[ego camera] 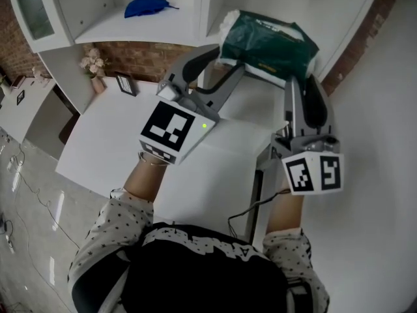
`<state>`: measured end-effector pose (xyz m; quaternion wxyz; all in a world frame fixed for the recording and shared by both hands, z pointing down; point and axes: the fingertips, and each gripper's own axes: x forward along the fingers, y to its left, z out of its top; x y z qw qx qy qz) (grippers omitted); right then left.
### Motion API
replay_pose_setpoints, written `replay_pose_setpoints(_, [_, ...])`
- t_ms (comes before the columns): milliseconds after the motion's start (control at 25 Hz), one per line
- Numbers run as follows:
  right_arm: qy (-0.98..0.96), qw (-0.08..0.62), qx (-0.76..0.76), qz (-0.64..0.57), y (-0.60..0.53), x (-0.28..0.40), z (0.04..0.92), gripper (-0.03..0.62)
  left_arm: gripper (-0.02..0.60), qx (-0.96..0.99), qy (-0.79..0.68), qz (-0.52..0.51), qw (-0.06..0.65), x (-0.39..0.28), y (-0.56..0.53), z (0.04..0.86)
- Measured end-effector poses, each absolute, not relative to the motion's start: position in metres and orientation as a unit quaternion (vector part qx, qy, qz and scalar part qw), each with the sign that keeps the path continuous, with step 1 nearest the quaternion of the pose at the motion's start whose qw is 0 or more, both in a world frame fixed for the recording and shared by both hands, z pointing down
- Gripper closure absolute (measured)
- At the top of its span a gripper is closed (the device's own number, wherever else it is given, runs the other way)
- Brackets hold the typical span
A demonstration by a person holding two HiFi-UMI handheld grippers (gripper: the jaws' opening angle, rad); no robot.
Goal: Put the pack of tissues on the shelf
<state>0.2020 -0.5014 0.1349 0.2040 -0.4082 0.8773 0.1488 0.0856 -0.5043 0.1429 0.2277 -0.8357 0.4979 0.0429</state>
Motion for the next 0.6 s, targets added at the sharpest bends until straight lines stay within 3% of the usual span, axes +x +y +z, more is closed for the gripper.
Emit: replay_pose_setpoints(600, [0.885,0.179,-0.409,0.132,-0.559,0.188,0.131,0.448,0.393,-0.821,0.525,0.009,0.224,0.074,-0.553,0.14])
